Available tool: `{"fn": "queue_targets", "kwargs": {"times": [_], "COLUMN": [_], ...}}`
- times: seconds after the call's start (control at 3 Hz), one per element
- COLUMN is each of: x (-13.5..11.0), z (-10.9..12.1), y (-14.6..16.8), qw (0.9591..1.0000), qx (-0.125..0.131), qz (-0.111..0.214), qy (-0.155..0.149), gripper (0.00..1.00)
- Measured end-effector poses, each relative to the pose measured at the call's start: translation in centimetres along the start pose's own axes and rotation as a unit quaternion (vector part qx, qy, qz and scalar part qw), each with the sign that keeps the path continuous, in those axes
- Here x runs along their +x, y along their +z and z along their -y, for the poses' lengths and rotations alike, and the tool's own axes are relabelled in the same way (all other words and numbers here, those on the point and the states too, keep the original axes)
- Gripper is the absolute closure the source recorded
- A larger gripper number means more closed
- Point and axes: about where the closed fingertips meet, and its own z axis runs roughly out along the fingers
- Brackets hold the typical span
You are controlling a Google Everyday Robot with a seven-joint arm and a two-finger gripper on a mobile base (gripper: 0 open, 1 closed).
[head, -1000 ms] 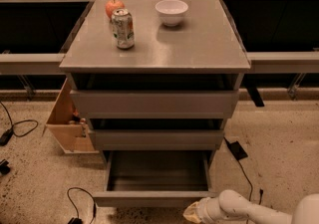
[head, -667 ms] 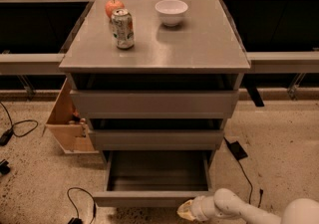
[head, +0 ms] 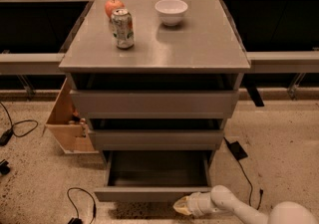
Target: Close bottom drawer
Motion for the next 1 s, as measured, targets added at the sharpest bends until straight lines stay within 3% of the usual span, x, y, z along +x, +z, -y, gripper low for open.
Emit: {"fn": "queue_targets", "kwargs": {"times": [0.33, 0.67, 1.0], "x": [0.0, -1.3, -1.4], "z": [0.0, 3.4, 3.6], "y": [0.0, -0.3, -0.4], "qw": [1.0, 0.9998, 0.9997], "qx": [0.0, 0.015, 0.017], "qz": [0.001, 0.008, 0.008], "qy": [0.0, -0.012, -0.013], "gripper": [1.0, 1.0, 1.0]}}
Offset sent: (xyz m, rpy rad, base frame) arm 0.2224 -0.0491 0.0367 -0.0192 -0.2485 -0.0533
